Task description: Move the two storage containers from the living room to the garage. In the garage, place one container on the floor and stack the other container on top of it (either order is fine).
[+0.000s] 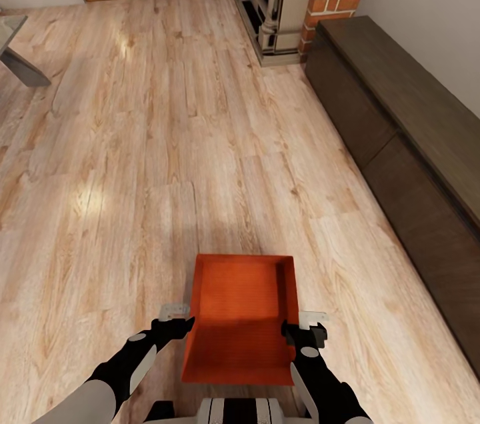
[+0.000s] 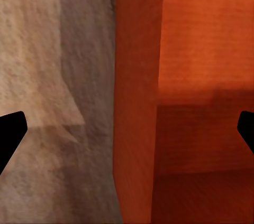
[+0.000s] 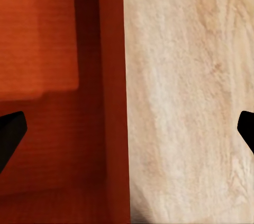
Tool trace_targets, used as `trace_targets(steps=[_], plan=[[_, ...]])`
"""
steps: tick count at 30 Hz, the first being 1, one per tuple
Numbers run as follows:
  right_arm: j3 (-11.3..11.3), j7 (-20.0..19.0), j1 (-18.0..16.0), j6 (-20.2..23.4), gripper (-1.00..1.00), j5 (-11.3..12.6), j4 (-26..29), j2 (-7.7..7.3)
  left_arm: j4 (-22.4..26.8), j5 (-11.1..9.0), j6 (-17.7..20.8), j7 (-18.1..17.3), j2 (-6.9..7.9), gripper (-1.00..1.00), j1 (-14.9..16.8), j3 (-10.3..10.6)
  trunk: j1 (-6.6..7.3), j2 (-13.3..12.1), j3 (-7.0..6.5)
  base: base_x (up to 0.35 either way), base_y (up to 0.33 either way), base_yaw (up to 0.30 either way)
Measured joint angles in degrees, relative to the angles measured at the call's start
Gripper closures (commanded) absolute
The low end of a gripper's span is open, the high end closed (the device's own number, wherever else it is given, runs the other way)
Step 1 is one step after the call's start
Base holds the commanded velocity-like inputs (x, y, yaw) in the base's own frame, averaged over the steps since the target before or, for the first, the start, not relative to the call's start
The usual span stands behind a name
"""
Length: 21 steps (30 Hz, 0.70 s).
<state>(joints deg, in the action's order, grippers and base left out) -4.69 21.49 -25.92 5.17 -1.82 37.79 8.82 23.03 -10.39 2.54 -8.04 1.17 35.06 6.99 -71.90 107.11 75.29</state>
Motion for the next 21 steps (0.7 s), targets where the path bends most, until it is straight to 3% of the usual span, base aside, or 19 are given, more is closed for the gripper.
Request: trace_targets(steps=[12, 21], plan=[[0.00, 0.00, 0.00, 0.00, -1.00, 0.00, -0.01, -0.01, -0.01, -0.07, 0.28, 0.00, 0.00, -1.00, 0.00, -0.08, -2.64, 4.81, 2.15, 0.000, 0.000, 0.000], [0.00, 0.00, 0.00, 0.00, -1.00, 0.00, 0.00, -0.01, 0.07, -0.17, 0.09, 0.00, 0.00, -1.00, 0.00, -0.09, -2.64, 4.83, 2.16, 0.000, 0.000, 0.000]])
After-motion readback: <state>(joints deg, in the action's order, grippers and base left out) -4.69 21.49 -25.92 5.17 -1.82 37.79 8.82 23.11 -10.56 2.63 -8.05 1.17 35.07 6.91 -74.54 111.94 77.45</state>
